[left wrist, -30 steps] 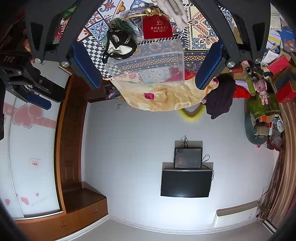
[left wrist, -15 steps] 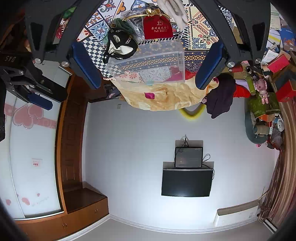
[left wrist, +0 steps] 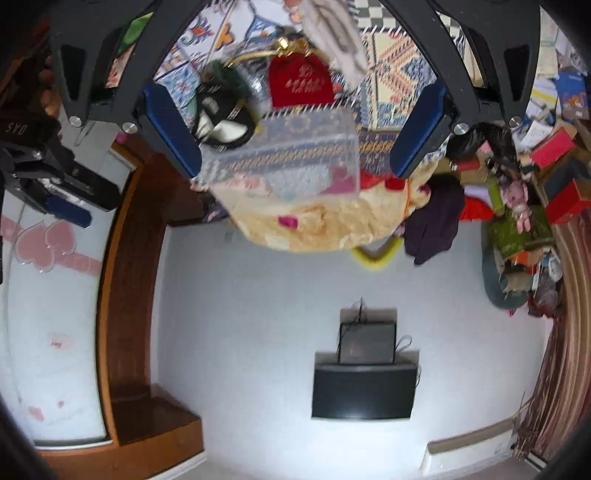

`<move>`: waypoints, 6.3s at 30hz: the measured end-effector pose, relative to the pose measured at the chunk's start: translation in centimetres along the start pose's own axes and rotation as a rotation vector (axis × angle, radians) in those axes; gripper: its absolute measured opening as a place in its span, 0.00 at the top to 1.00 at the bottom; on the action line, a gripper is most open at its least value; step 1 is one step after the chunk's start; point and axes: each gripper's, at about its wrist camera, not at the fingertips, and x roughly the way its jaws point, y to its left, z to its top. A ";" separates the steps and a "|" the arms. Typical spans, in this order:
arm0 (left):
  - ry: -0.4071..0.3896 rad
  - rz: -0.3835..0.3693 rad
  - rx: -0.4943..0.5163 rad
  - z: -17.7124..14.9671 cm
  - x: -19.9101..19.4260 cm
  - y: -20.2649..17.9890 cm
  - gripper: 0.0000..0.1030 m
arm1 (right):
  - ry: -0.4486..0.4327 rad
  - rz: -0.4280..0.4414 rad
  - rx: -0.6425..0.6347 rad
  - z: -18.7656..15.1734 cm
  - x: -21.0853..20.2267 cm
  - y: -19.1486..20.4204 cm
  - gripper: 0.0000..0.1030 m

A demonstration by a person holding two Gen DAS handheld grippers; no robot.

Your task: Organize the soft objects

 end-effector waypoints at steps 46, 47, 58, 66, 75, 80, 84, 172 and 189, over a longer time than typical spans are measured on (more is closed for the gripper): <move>0.262 -0.002 -0.072 -7.4 4.1 4.9 0.92 | 0.323 0.226 0.090 -6.1 7.0 0.2 0.86; 0.251 -0.001 -0.072 -6.9 4.1 4.9 0.92 | 0.309 0.221 0.088 -5.8 6.8 0.1 0.86; 0.104 -0.005 -0.058 -0.7 4.0 4.9 0.92 | 0.192 0.196 0.090 -2.3 5.5 -1.2 0.88; 0.044 -0.016 -0.053 2.6 5.6 4.8 0.92 | 0.118 0.187 0.074 1.0 6.4 -1.6 0.95; 0.056 -0.014 -0.042 2.7 7.6 4.5 0.92 | 0.195 0.200 0.022 -0.7 7.3 -1.1 0.95; 0.097 -0.025 -0.038 1.3 7.7 4.2 0.92 | 0.360 0.244 0.042 -5.3 7.8 -1.1 0.90; 0.110 -0.019 -0.019 0.5 7.0 3.8 0.92 | 0.436 0.272 0.083 -8.0 7.1 -1.4 0.52; 0.231 -0.046 0.012 2.0 16.2 3.4 0.29 | 0.275 0.047 0.063 0.0 12.4 -3.4 0.36; 0.224 -0.050 -0.021 -1.7 11.7 3.7 0.09 | 0.250 0.083 0.064 -3.0 9.4 -0.8 0.22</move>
